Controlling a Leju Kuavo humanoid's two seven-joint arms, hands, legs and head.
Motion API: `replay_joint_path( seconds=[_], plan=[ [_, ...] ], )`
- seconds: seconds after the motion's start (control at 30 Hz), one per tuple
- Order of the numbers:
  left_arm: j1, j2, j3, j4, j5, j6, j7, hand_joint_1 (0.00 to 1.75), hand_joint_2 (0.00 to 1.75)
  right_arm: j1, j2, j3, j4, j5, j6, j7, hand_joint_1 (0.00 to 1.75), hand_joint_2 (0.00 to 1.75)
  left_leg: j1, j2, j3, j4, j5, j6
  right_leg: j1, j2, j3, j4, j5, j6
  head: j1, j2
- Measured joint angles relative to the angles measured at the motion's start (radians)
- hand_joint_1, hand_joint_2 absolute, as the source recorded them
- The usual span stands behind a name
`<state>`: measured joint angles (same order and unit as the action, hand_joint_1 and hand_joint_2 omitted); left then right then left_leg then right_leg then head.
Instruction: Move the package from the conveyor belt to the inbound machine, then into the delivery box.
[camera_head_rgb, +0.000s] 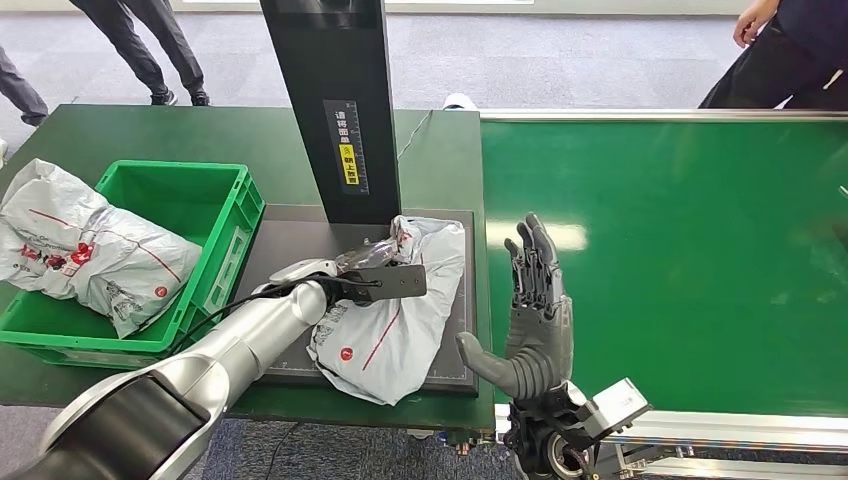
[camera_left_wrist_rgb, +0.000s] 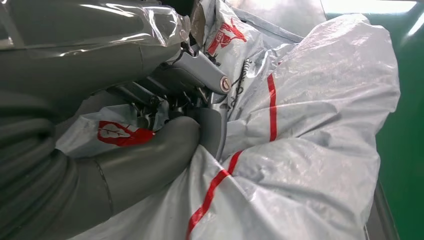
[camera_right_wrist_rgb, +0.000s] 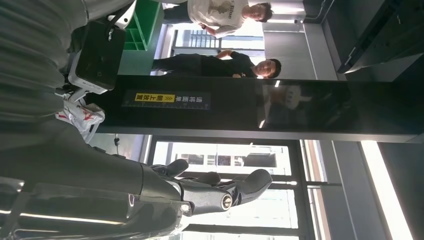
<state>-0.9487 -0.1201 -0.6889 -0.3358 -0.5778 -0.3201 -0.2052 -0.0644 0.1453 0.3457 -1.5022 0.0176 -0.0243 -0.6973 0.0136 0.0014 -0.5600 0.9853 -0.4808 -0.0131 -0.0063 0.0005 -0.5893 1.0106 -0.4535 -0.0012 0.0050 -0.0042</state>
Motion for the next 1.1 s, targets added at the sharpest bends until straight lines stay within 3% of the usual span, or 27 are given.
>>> replay_joint_path(
  seconds=[0.87, 1.1],
  plan=[
    [-0.014, 0.003, -0.01, -0.023, 0.016, 0.01, -0.105, 1.75, 1.75, 0.02, 0.0, -0.024, 0.004, 0.017, -0.012, 0.0, 0.0, 1.75, 0.0, 0.0, 0.0, 0.0, 0.0, 0.0, 0.0, 0.0, 0.0, 0.0, 0.0, 0.0, 0.0, 0.0],
    [-0.034, 0.062, -0.015, -0.174, 0.043, 0.025, -0.128, 1.75, 1.75, 0.067, 0.003, -0.065, -0.023, 0.032, -0.038, 0.0, 0.0, 1.75, 0.0, 0.0, 0.0, 0.0, 0.0, 0.0, 0.0, 0.0, -0.001, 0.0, 0.0, 0.0, 0.0, 0.0]
  ],
)
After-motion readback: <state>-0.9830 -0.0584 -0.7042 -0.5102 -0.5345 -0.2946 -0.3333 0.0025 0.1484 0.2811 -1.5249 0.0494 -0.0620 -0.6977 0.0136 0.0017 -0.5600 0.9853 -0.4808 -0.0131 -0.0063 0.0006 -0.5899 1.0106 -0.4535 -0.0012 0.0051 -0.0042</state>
